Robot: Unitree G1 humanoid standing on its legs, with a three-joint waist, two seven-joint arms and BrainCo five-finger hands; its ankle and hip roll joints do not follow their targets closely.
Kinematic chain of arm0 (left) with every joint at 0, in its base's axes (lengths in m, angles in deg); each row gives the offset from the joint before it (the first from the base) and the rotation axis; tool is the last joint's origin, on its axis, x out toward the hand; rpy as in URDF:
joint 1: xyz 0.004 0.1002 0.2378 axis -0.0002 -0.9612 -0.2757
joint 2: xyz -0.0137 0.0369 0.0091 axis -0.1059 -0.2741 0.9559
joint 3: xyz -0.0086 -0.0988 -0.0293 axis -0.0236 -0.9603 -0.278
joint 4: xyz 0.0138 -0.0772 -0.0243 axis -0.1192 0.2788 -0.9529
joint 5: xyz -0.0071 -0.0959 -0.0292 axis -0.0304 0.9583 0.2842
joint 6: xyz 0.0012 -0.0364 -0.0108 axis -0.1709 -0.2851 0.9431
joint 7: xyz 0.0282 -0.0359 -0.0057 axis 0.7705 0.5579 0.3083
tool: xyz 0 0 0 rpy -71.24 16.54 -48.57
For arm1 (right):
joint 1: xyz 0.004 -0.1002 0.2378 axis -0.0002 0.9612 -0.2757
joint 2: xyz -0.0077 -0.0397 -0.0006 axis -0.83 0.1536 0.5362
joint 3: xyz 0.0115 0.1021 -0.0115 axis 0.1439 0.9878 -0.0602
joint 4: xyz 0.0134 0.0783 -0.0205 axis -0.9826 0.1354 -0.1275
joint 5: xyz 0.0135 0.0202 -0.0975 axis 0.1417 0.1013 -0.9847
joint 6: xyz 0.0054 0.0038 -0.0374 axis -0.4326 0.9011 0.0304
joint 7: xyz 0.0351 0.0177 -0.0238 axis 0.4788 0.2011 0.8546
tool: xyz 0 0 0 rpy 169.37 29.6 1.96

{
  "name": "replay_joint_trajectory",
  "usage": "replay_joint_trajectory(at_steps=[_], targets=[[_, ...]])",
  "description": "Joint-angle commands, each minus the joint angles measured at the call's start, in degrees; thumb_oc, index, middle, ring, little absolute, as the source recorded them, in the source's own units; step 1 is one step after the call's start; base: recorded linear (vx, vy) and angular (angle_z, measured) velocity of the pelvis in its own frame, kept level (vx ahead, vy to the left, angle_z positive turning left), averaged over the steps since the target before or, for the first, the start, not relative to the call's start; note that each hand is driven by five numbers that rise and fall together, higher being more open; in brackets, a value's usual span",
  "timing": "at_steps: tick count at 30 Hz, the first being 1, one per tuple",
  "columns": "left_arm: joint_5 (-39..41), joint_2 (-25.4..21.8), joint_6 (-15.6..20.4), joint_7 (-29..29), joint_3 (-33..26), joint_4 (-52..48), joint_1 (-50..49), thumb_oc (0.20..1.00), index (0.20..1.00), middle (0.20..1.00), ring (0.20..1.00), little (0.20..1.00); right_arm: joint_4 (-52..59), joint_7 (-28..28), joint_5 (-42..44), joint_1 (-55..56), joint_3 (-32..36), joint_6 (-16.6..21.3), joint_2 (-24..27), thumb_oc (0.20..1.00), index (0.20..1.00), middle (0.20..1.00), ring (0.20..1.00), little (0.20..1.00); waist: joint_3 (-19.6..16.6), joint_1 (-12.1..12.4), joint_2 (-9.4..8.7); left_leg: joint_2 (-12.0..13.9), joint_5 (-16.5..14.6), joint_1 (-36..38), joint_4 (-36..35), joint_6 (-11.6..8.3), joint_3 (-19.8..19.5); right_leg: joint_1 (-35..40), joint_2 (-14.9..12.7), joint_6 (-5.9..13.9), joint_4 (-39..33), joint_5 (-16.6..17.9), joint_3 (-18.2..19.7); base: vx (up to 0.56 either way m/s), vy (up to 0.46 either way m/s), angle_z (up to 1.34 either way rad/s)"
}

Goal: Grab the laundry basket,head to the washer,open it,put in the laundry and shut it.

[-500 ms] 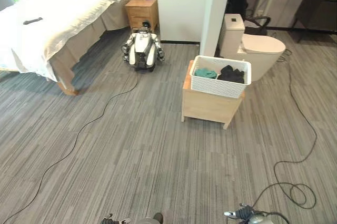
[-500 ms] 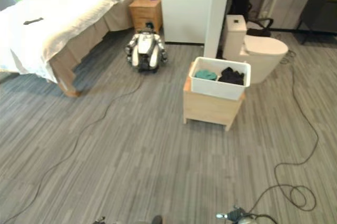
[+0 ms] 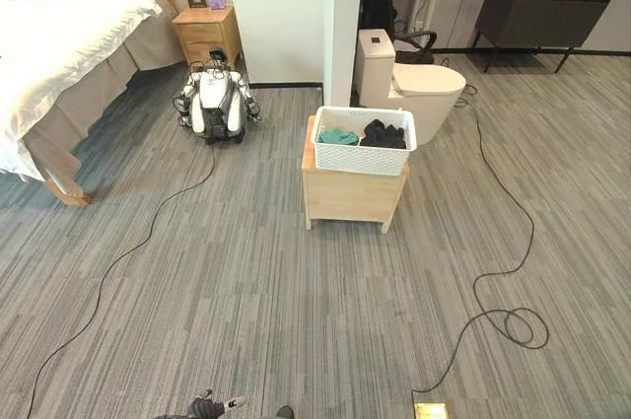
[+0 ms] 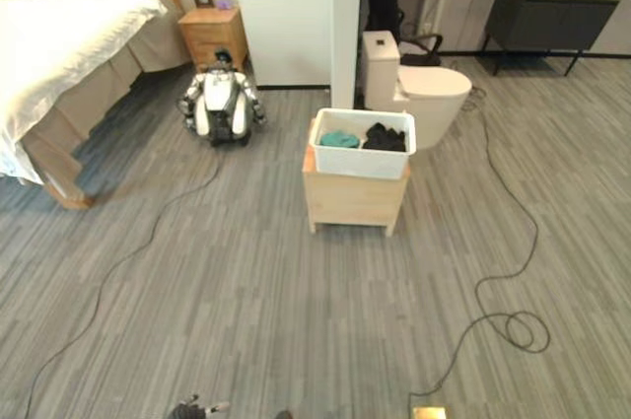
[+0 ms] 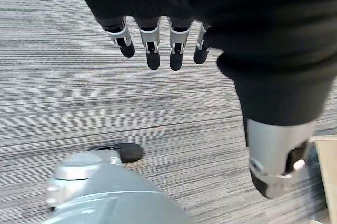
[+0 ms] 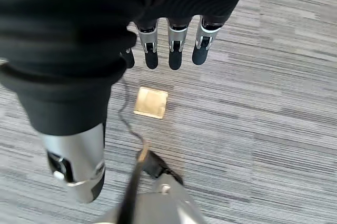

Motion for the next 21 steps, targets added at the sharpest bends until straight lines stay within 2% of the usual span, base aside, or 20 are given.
replay_joint_trajectory(at_steps=[1,7,14,15,16,17,18,19,20,21], targets=[[-0.04,-1.87,1.35,0.44,-1.0,3.46,3.01,1.0,1.0,1.0,1.0,1.0,-0.19,0.23,1.83,-3.77,-0.73,0.57,-0.71,1.0,1.0,1.0,1.0,1.0,0.54,1.41,-2.71,0.06,-2.3,-1.3,0.12,-0.73,2.06,1.16,-3.71,3.72,0.53,-3.07,0.52,0.01,-0.023,-0.05],[0.47,-1.98,1.4,0.55,-1.25,3.89,3.03,1.0,1.0,1.0,1.0,1.0,1.72,0.35,2.25,-3.96,-1.39,0.75,-0.98,1.0,1.0,1.0,1.0,1.0,0.84,1.22,-2.69,0.43,-1.86,-1.56,0.12,-1.09,2.01,1.05,-3.24,3.39,0.53,-3.34,0.6,0.0,-0.036,-0.01],[1.91,-2.92,1.29,-0.04,-1.13,3.09,4.43,1.0,1.0,1.0,1.0,1.0,3.04,0.18,3.21,-3.3,-1.36,0.85,-0.44,1.0,1.0,1.0,1.0,1.0,2.52,0.42,-3.14,2.15,-0.32,-2.73,0.3,-1.9,1.05,0.19,-1.22,1.86,0.53,-4.03,1.66,-0.01,-0.107,0.03],[2.22,-3.11,1.23,-0.1,-1.16,2.9,4.55,1.0,1.0,1.0,1.0,1.0,3.11,0.22,3.22,-3.16,-1.4,0.88,-0.27,1.0,1.0,1.0,1.0,1.0,3.25,0.44,-3.41,2.4,-0.93,-3.56,2.4,-1.94,0.83,0.29,-0.77,1.33,0.53,-4.08,2.19,-0.05,-0.249,0.04],[3.08,-3.6,1.23,-0.22,-1.23,2.42,4.76,1.0,1.0,1.0,1.0,1.0,3.44,0.15,3.48,-3.14,-1.69,1.04,-0.06,1.0,1.0,1.0,1.0,1.0,4.85,0.45,-4.08,2.64,-2.34,-6.81,8.95,-2.27,0.55,-0.25,-0.15,0.28,1.47,-4.49,3.0,-0.05,-0.194,0.05],[3.08,-3.61,1.23,-0.23,-1.23,2.42,4.77,1.0,1.0,1.0,1.0,1.0,3.44,0.15,3.48,-3.15,-1.69,1.04,-0.07,1.0,1.0,1.0,1.0,1.0,4.79,0.42,-4.07,2.65,-2.53,-7.1,9.33,-2.27,0.49,-0.36,-0.13,0.27,1.54,-4.51,2.98,-0.06,-0.215,0.04],[3.44,-3.82,1.22,-0.28,-1.25,2.04,4.97,1.0,1.0,1.0,1.0,1.0,3.79,0.2,3.6,-3.1,-1.83,1.18,-0.06,1.0,1.0,1.0,1.0,1.0,5.83,0.43,-4.41,2.73,-2.88,-9.74,13.98,-2.67,0.77,-0.82,0.12,-0.27,2.32,-4.91,3.25,-0.06,-0.189,0.01],[4.19,-3.84,1.27,-0.26,-1.21,0.73,4.98,1.0,1.0,1.0,1.0,1.0,4.47,0.4,2.95,-2.97,-2.06,0.99,0.65,1.0,1.0,1.0,1.0,1.0,8.23,1.18,-4.14,2.8,0.51,-14.81,23.75,-2.45,-0.13,-0.32,0.82,-1.35,2.76,-5.11,3.26,-0.06,-0.188,0.03],[4.19,-3.83,1.27,-0.25,-1.2,0.73,5.0,1.0,1.0,1.0,1.0,1.0,4.47,0.4,2.95,-2.98,-2.04,0.99,0.66,1.0,1.0,1.0,1.0,1.0,8.2,1.1,-4.03,2.87,0.34,-15.09,24.14,-2.47,-0.28,-0.36,0.93,-1.37,2.77,-5.1,3.17,-0.03,-0.14,-0.03],[4.19,-3.66,1.22,-0.23,-1.14,0.54,4.92,1.0,1.0,1.0,1.0,1.0,4.68,0.47,2.75,-3.08,-2.18,0.97,1.03,1.0,1.0,1.0,1.0,1.0,8.85,1.36,-3.86,2.44,2.02,-16.59,27.33,-1.92,-0.83,-0.06,1.13,-1.58,2.56,-4.97,3.11,0.0,-0.063,-0.14]])
